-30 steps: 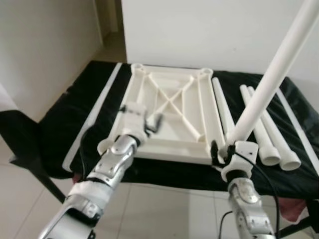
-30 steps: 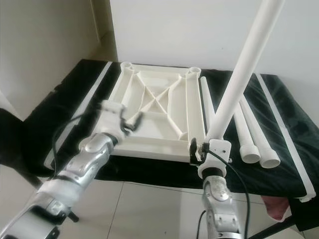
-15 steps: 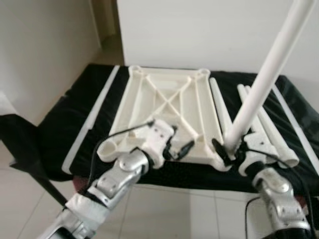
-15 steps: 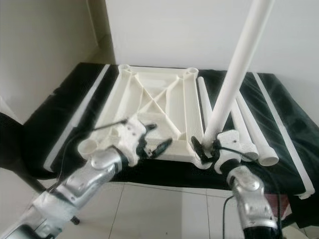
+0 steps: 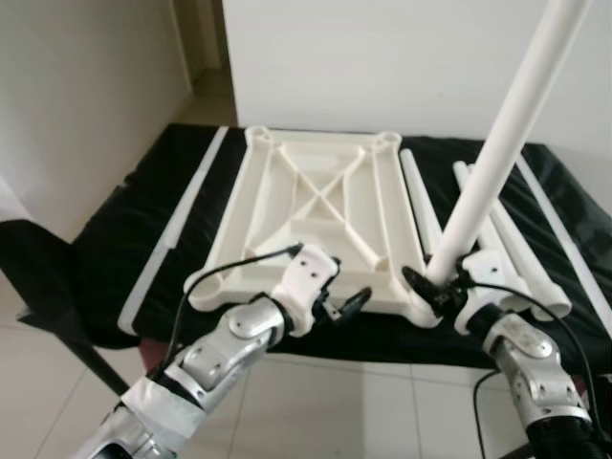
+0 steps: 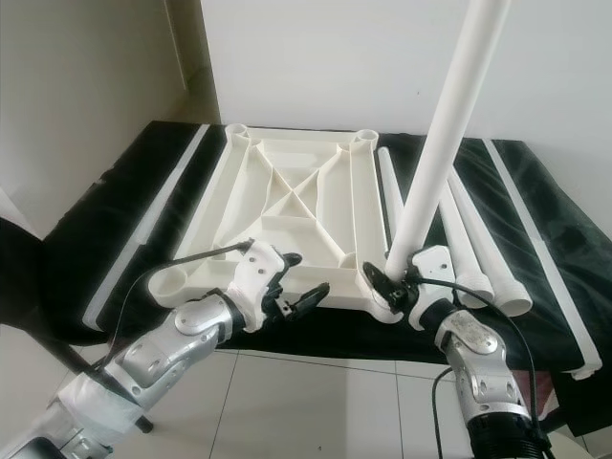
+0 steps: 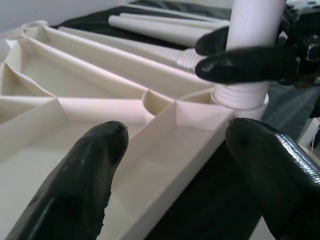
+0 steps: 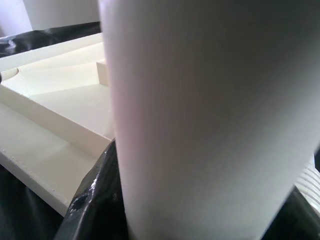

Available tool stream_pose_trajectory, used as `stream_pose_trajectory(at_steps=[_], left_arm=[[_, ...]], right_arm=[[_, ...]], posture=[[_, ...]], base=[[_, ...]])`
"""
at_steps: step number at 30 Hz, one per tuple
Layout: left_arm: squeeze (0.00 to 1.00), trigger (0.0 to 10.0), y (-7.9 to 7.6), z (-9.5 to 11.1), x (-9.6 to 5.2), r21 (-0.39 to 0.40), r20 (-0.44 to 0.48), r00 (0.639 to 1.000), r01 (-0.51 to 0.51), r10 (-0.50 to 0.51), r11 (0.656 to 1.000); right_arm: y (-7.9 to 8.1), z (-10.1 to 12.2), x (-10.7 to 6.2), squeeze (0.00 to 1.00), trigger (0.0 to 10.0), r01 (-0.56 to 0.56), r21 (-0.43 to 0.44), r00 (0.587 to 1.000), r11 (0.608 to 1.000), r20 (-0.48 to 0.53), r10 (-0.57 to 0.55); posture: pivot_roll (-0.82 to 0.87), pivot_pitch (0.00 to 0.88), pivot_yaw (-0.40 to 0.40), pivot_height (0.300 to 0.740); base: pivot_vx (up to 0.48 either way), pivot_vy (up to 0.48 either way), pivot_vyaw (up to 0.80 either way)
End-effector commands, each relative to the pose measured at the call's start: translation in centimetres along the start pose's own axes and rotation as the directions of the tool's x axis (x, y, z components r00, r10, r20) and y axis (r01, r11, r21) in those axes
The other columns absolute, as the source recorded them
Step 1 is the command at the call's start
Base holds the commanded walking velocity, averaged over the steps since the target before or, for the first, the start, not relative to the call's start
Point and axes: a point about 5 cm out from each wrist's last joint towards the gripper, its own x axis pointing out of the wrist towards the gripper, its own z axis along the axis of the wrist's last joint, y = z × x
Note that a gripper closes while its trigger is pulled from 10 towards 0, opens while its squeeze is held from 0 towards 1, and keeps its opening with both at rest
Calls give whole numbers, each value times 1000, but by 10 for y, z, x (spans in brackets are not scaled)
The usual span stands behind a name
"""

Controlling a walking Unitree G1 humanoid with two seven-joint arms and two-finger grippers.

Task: Building children table

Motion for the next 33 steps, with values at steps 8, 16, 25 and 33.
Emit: stream_pose_trajectory(at_steps=[8,16,25,33], left_arm=[[0,10000,-22,4,-2,-15,11,923,385,-385,923],[0,10000,-22,0,2,-27,-3,931,364,-364,931],[0,10000,-18,0,3,-72,-10,948,315,-317,946],[0,10000,-13,2,6,-80,-34,975,215,-218,973]], right_arm=[[4,-5,-1,0,10000,92,23,995,996,-30,-91],[11,-13,2,0,10000,303,52,953,952,-46,-301],[31,-13,2,0,10000,540,135,842,831,-62,-536],[57,-14,12,0,10000,656,255,752,711,-137,-644]], posture=[[-17,0,4,740],[-33,0,10,740],[-39,0,7,740],[-34,0,2,740]], base=[[0,0,0],[0,0,0],[0,0,0],[0,0,0]])
